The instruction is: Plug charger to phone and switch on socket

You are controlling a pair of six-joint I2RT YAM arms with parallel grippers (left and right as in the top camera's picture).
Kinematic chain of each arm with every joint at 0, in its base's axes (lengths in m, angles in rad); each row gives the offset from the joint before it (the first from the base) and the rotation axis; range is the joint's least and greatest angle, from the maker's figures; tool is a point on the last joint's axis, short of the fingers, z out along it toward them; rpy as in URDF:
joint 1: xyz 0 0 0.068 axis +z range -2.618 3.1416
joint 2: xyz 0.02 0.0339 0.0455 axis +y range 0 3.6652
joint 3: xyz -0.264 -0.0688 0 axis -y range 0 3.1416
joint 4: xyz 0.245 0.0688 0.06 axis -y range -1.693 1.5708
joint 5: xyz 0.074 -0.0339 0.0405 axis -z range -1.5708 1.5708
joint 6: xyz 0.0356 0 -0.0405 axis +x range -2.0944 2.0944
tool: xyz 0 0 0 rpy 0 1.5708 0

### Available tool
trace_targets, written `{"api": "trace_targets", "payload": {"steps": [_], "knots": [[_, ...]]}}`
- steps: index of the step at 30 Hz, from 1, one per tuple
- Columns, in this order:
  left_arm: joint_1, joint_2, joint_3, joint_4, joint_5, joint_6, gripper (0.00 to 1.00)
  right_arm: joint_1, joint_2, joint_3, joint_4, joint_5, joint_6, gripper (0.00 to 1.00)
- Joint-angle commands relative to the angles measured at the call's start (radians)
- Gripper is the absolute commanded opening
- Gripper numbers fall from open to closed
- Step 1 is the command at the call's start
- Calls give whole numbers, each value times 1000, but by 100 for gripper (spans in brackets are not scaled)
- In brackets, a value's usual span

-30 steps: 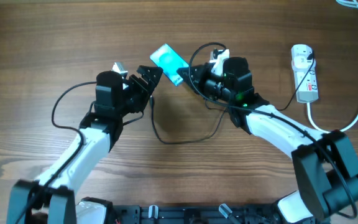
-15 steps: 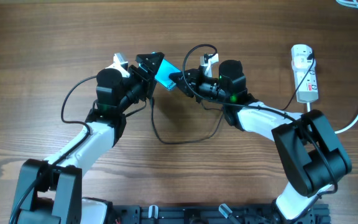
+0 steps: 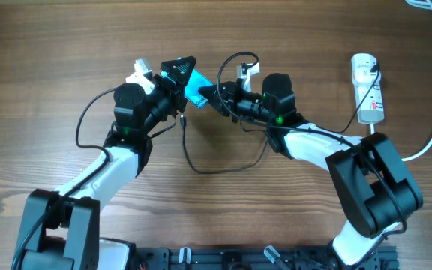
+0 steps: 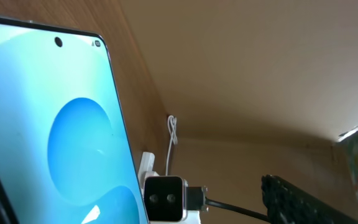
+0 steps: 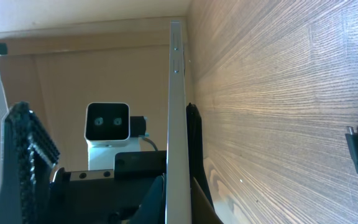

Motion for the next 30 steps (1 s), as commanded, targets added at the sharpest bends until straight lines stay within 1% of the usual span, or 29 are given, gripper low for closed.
{"api": "trace_targets", "payload": {"steps": [1, 3, 7, 12, 16, 19, 21, 23, 30], "knots": [[-5, -1, 2, 29, 42, -3, 93, 15, 12, 16, -3, -51, 23, 4], [-5, -1, 2, 29, 45, -3, 91, 15, 12, 16, -3, -63, 37, 4], [-5, -1, 2, 29, 45, -3, 83, 15, 12, 16, -4, -82, 37, 4], [-5, -1, 2, 29, 44, -6, 68, 15, 12, 16, -4, -109, 56, 4], [-4, -1, 2, 29, 41, -48, 58, 15, 12, 16, -15, -123, 54, 4], [-4, -1, 2, 29, 41, -51, 47, 15, 12, 16, -15, -130, 51, 4], [-4, -1, 2, 29, 41, -55, 42, 15, 12, 16, -15, -132, 47, 4], [-4, -1, 2, 29, 41, -64, 40, 15, 12, 16, -15, -135, 40, 4], [-4, -1, 2, 28, 41, -77, 18, 15, 12, 16, -15, -146, 52, 4]]}}
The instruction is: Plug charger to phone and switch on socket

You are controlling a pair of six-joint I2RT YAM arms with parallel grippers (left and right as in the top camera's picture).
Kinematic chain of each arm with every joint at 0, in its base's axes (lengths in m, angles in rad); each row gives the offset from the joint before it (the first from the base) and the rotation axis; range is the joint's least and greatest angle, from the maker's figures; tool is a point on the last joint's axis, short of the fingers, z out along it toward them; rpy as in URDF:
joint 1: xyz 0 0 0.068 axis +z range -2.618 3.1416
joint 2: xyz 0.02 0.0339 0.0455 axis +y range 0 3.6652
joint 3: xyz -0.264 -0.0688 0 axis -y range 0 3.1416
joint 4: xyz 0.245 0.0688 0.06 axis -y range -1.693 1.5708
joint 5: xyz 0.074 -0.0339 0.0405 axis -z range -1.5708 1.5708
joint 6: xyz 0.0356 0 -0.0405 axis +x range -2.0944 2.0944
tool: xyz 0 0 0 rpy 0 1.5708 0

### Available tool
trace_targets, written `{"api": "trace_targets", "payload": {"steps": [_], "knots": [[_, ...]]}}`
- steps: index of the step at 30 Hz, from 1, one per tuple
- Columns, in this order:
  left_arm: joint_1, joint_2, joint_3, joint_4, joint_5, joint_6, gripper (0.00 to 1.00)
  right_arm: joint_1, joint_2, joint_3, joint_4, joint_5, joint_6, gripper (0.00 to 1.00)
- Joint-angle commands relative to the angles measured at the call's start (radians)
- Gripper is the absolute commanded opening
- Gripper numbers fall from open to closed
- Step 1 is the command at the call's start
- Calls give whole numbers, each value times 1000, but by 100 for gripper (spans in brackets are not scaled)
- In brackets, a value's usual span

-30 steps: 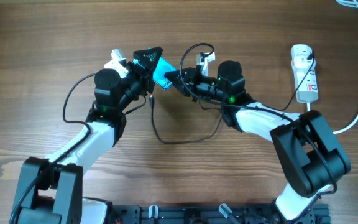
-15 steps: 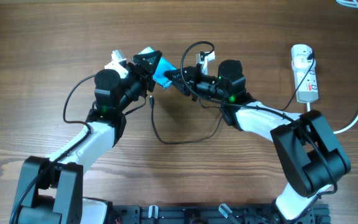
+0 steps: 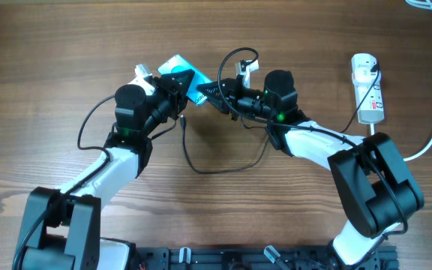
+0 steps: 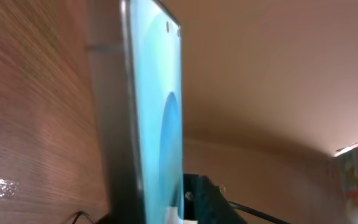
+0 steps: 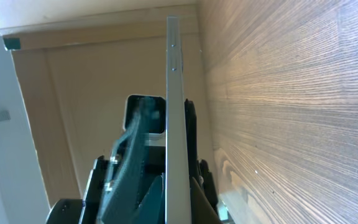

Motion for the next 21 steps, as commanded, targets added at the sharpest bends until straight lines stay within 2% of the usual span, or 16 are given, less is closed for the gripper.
{"api": "trace_targets", "payload": {"steps": [1, 6, 7, 8, 9, 12, 21], "knots": [[-6, -12, 15, 39, 36, 7, 16, 24, 13, -8, -26, -87, -3, 4], [-6, -12, 15, 39, 36, 7, 6, 24, 13, -8, -26, -94, -2, 4], [-6, -12, 15, 38, 36, 7, 5, 24, 13, -8, -26, -96, -2, 7], [-6, -12, 15, 39, 36, 7, 4, 24, 13, -8, -25, -100, -5, 51], [-6, -12, 15, 39, 36, 7, 4, 24, 13, -8, -25, -106, -5, 69], [-3, -12, 15, 25, 37, 7, 4, 16, 12, -8, -24, -121, -37, 99], [85, -12, 15, -68, 179, 7, 4, -119, -1, -8, -26, -218, -178, 100]]}}
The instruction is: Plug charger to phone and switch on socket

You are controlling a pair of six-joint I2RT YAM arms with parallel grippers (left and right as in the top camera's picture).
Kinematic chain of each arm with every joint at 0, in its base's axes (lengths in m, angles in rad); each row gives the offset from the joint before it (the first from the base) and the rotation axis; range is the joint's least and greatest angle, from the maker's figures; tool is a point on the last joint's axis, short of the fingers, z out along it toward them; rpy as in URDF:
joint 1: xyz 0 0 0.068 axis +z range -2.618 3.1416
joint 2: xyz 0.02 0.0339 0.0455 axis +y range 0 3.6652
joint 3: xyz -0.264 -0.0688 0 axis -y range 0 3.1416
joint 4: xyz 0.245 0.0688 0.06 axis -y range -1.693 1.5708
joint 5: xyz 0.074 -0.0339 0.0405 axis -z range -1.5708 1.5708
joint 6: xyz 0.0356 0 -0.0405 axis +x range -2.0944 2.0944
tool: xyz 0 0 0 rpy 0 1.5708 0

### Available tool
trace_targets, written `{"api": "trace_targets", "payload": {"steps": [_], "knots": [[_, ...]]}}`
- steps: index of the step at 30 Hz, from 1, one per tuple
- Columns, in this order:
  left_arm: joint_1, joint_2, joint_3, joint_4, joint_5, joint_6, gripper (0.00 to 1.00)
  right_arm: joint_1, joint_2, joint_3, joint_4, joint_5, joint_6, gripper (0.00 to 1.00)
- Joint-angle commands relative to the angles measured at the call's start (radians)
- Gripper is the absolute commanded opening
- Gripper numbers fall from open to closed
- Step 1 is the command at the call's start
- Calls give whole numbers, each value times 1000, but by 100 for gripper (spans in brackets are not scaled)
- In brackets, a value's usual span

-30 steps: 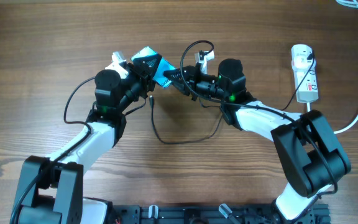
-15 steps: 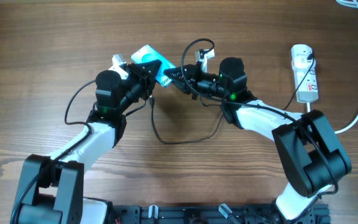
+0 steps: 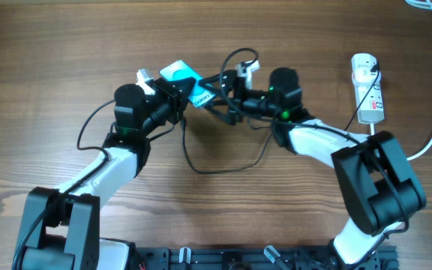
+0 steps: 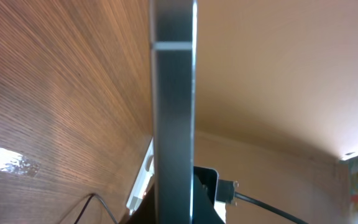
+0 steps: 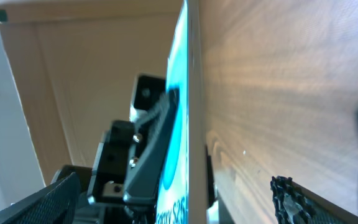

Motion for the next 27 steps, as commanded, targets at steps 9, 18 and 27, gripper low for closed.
{"api": "trace_targets", "payload": {"steps": [9, 18, 27], "knots": [[198, 51, 26, -28, 401, -32, 4, -101, -77, -6, -305, -46, -361, 100], [167, 268, 131, 10, 626, -117, 4, -101, -291, -6, -910, 282, -727, 100], [101, 311, 237, 9, 698, -187, 4, -101, -444, -6, -1177, 462, -839, 100]]}}
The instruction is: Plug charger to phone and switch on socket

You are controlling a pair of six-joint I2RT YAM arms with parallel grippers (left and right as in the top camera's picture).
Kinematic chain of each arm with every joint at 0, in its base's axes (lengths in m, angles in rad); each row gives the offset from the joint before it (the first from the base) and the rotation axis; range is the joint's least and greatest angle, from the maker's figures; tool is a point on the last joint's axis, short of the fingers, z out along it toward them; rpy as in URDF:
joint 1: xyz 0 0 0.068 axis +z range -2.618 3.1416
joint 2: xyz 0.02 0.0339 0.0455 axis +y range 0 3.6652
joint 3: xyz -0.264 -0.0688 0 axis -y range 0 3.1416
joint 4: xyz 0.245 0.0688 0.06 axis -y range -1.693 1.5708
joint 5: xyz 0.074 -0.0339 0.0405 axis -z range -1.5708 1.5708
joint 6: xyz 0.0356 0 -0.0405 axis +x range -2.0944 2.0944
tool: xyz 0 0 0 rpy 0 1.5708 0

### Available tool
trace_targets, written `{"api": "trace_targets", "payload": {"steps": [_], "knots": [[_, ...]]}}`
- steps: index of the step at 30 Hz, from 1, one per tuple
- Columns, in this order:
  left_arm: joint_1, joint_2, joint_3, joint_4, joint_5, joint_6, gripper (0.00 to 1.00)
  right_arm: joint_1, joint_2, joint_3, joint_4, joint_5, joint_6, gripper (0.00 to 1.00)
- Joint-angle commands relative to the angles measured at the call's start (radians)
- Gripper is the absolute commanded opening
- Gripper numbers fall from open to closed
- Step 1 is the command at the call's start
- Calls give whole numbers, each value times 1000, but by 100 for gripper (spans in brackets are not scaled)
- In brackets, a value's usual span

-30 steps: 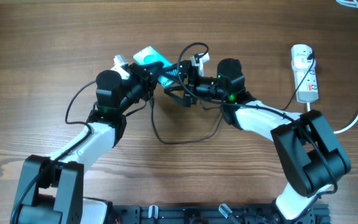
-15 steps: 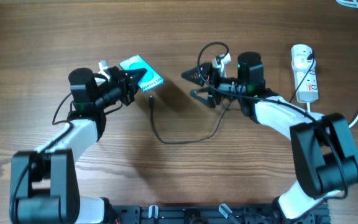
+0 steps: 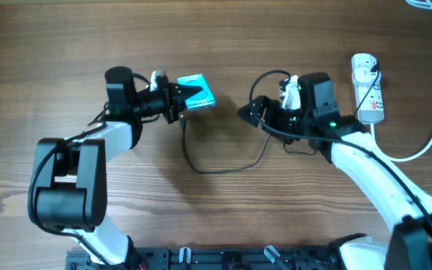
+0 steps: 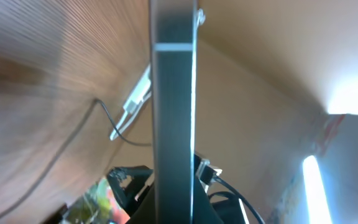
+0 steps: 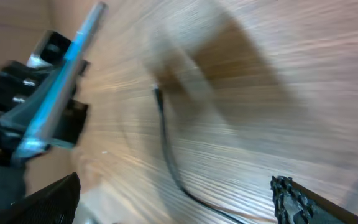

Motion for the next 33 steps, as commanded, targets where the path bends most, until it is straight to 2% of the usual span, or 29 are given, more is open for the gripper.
{"api": "trace_targets", "payload": {"steps": [1, 9, 33], "knots": [[-13, 10, 61, 11, 99, -34, 4, -2, -40, 0, -59, 108, -92, 100], [-23, 10, 66, 11, 126, -38, 4, 0, -40, 0, -121, 124, -109, 99], [-40, 10, 66, 11, 121, -37, 4, 0, -40, 0, -106, 127, -104, 100]]}}
